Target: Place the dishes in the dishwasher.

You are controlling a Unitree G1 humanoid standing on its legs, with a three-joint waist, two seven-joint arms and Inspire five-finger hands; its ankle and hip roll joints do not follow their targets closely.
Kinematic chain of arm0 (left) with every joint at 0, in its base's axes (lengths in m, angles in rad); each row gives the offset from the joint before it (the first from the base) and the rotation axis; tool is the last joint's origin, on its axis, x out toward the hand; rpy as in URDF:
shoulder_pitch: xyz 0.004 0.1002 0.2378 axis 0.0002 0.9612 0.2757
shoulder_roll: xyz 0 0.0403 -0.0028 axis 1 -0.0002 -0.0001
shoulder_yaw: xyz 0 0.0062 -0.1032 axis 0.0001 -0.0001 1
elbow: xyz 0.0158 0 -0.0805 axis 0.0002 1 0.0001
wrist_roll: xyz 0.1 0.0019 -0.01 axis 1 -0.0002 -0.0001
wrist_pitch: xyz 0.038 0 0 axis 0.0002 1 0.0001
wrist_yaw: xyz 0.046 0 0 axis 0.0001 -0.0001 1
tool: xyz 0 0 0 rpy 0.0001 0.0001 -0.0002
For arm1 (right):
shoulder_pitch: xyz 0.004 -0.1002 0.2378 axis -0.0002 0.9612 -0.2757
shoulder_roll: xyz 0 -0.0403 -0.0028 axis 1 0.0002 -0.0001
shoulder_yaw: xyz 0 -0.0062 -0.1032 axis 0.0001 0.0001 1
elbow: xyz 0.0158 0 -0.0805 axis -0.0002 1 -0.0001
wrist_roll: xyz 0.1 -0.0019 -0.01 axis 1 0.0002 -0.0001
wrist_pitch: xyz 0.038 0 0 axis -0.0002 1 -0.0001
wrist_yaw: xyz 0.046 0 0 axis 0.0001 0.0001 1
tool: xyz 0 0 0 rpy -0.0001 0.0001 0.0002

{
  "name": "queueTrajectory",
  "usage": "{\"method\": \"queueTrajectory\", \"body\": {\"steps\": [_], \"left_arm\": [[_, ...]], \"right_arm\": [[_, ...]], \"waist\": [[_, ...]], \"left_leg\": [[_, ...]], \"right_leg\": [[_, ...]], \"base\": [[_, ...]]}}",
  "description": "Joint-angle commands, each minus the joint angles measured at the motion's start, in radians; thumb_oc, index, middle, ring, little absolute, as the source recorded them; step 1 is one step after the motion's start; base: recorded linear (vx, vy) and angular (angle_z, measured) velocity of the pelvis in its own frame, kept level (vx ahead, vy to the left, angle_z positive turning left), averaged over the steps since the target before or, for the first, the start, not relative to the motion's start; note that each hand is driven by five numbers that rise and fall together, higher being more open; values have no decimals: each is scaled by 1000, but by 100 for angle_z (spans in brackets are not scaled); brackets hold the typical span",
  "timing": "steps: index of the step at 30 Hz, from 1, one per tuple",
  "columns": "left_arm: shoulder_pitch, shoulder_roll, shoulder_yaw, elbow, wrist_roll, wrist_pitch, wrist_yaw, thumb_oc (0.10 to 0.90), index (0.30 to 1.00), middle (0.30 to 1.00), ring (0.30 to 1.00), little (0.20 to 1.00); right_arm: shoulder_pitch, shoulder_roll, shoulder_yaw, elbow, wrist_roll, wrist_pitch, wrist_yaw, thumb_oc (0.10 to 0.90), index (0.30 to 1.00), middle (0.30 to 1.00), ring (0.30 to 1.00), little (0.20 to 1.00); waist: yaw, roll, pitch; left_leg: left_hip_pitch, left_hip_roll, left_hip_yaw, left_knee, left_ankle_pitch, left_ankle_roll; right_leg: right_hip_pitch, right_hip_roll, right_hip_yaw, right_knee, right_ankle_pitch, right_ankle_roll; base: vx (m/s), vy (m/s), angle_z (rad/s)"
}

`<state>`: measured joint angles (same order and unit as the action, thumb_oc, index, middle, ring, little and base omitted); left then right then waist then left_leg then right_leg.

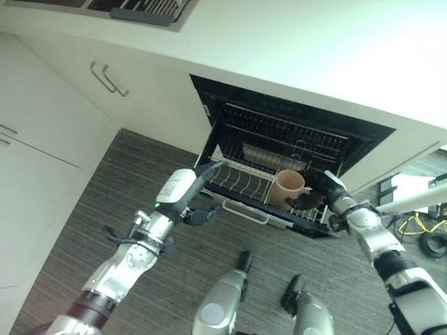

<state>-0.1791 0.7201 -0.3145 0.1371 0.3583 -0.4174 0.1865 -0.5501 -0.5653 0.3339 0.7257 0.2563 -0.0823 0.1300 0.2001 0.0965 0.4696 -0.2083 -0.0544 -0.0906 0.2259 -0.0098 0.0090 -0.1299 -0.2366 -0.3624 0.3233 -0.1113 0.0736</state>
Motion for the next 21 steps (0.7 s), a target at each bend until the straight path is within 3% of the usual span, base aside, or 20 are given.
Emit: {"method": "queueTrajectory", "body": {"steps": [1, 7, 8, 9, 17, 21], "left_arm": [[-37, 43, 41, -133, -40, -78, 50, 800, 900, 900, 900, 900], [-58, 40, 24, -132, -38, -60, 53, 800, 900, 900, 900, 900], [-60, 40, 22, -132, -37, -58, 53, 800, 900, 900, 900, 900], [-63, 39, 18, -130, -37, -55, 56, 800, 900, 900, 900, 900], [-53, 16, 20, -117, -18, -45, 63, 800, 900, 900, 900, 900], [-29, -3, 32, -113, -5, -41, 63, 800, 900, 900, 900, 900]], "right_arm": [[-59, -53, -8, -8, -8, -90, -22, 400, 300, 300, 300, 300], [-56, -59, -14, 16, -29, -93, -43, 400, 300, 300, 300, 300], [-54, -60, -15, 19, -23, -90, -45, 422, 333, 333, 333, 333], [-51, -61, -18, 25, -12, -92, -48, 800, 900, 900, 900, 900], [-13, -34, -76, -26, 42, -142, -113, 800, 900, 900, 900, 900], [23, -17, -88, -97, 23, -127, -122, 800, 900, 900, 900, 900]], "waist": [[5, -19, -42], [-3, -18, -27], [-4, -18, -25], [-7, -18, -23], [-24, -14, -29], [-39, -13, -41]], "left_leg": [[-44, 90, 50, 74, -116, -53], [-49, 92, 55, 74, -115, -53], [-48, 92, 56, 74, -116, -53], [-47, 92, 56, 74, -117, -53], [-31, 89, 65, 74, -128, -48], [-16, 93, 76, 74, -136, -49]], "right_leg": [[-14, -83, 70, -23, 14, 94], [-21, -83, 73, -23, 17, 95], [-21, -83, 74, -23, 17, 95], [-22, -82, 75, -23, 18, 95], [-17, -83, 84, -23, 17, 96], [-9, -80, 92, -23, 11, 93]], "base": [[-29, -15, 5], [-4, -1, 1], [0, 0, 0], [0, 0, 0], [13, 8, -1], [35, 13, -4]]}}
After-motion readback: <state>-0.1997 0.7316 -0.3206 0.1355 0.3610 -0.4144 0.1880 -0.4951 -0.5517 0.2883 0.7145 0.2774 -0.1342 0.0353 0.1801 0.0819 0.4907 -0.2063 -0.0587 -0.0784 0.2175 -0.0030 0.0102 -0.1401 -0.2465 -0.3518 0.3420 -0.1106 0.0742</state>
